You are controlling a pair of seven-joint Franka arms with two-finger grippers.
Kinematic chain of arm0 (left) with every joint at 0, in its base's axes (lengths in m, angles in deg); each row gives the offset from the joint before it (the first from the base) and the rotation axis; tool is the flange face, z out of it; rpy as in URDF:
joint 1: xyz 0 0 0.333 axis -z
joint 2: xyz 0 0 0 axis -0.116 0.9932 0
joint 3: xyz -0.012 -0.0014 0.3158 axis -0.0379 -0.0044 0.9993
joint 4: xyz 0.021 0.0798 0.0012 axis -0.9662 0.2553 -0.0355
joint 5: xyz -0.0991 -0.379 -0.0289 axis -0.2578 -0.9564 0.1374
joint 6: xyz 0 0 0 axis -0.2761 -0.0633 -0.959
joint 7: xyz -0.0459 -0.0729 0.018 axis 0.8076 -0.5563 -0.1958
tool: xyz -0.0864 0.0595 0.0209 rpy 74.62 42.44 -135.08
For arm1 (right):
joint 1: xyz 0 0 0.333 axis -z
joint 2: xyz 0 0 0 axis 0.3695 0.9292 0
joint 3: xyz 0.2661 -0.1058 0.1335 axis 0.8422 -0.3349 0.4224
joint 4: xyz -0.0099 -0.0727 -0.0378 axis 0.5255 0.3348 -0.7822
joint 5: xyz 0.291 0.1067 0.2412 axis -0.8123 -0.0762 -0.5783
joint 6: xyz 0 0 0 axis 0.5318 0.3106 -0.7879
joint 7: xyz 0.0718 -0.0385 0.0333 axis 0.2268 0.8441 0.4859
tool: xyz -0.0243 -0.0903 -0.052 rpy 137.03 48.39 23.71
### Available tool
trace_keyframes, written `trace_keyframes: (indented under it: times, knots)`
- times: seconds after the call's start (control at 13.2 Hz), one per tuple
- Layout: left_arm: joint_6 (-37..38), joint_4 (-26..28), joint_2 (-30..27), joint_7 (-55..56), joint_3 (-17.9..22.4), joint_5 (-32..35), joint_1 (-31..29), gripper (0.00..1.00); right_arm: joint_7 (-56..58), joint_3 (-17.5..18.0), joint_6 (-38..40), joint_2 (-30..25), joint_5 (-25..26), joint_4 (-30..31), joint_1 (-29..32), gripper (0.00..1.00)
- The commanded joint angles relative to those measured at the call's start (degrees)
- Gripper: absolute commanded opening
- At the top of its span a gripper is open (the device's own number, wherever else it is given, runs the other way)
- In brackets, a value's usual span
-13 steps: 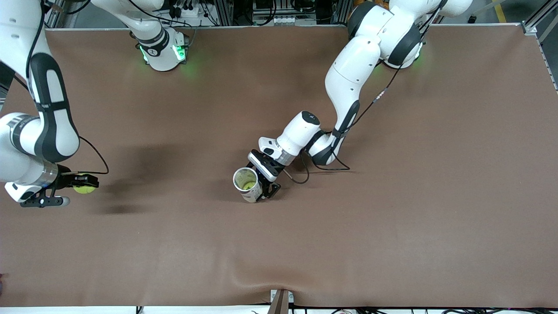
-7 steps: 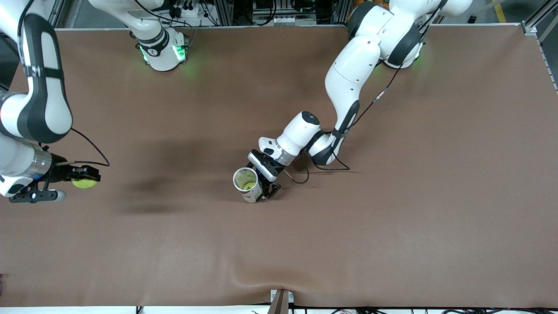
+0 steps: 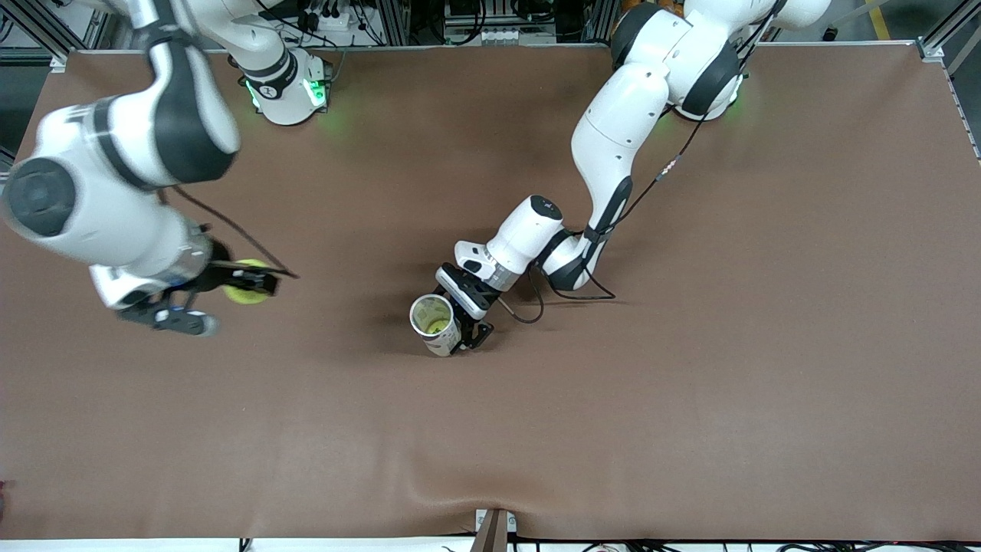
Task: Insert tennis ball vertically with right arm
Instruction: 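Carry the second ball with the right gripper above the can, then lower the second ball into the can and open the right gripper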
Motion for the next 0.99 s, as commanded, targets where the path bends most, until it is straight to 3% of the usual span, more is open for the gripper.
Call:
trace_keyframes:
  times: [0.0,0.46,0.91]
  knots:
    - [-0.6,-2.1,1.3,0.3,0.7,-1.4,0.8,0.85,-9.7,-0.6,-0.3,2.1,0.5,-2.3,-4.6,0.0]
    - [-0.6,-2.0,1.3,0.3,0.7,-1.4,0.8,0.85,-31.5,-0.8,-7.3,9.2,0.8,-7.6,-14.0,0.0]
    - [-0.6,-2.0,1.3,0.3,0.7,-1.4,0.8,0.85,-45.8,-0.8,-7.4,17.6,5.1,-15.4,-18.4,0.0]
